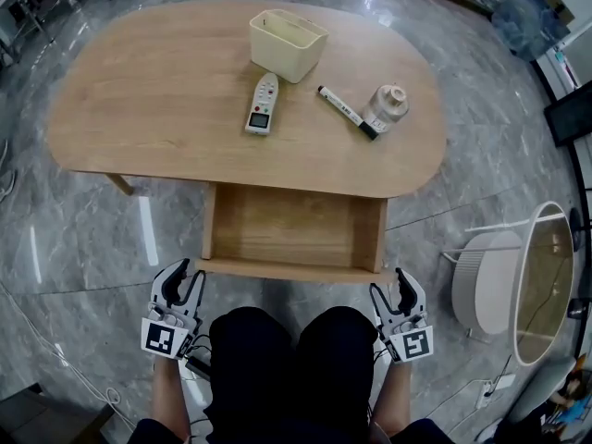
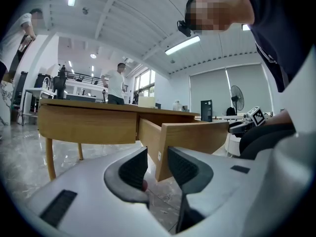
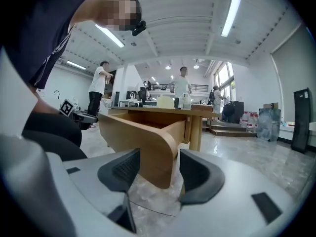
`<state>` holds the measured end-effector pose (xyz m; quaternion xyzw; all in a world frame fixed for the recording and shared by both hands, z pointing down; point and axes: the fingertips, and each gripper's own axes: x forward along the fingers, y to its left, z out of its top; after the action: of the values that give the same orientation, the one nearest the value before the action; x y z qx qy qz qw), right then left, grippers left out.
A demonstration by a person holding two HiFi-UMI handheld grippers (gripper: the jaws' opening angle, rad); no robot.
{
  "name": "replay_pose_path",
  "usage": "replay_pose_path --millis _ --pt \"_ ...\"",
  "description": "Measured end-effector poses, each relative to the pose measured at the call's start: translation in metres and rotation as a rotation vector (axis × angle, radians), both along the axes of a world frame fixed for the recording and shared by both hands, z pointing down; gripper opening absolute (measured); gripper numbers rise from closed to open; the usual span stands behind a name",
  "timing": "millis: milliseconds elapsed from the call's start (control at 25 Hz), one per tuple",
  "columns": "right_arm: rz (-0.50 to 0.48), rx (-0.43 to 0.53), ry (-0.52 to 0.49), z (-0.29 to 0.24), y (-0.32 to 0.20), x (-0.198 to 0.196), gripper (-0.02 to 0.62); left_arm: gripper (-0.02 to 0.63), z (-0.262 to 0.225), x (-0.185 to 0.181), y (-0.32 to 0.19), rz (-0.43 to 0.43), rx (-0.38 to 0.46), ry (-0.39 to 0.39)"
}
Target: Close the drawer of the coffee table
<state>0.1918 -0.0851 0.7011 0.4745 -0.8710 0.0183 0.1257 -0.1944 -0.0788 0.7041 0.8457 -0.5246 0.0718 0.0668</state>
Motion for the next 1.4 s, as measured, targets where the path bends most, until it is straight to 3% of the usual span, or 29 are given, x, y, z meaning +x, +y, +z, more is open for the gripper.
replay_pose_path --millis 320,520,720,960,1400 --pt "0.017 -0.021 0.005 0.01 -0.005 -0.004 0.261 0.14 0.014 0.009 -0.007 0.026 -0.005 -0.032" --pt "0.04 -0.056 -0.003 0.014 -0.004 -0.001 0.261 0.138 0.014 0.012 -0.006 0.029 -0.003 -0.013" --pt "0.049 -0.057 -0.001 0.014 -0.004 -0.002 0.259 0.093 0.011 0.02 -0.006 0.063 0.006 -0.013" --pt "0.063 -0.063 -0.079 0.004 -0.005 -0.005 0.256 0.091 0.007 0.019 -0.006 0.047 0.003 -0.042" --pt "0.036 -0.014 -0.096 -0.019 -0.007 -0.007 0.252 0.087 -0.008 0.016 -0.007 0.037 0.0 -0.033"
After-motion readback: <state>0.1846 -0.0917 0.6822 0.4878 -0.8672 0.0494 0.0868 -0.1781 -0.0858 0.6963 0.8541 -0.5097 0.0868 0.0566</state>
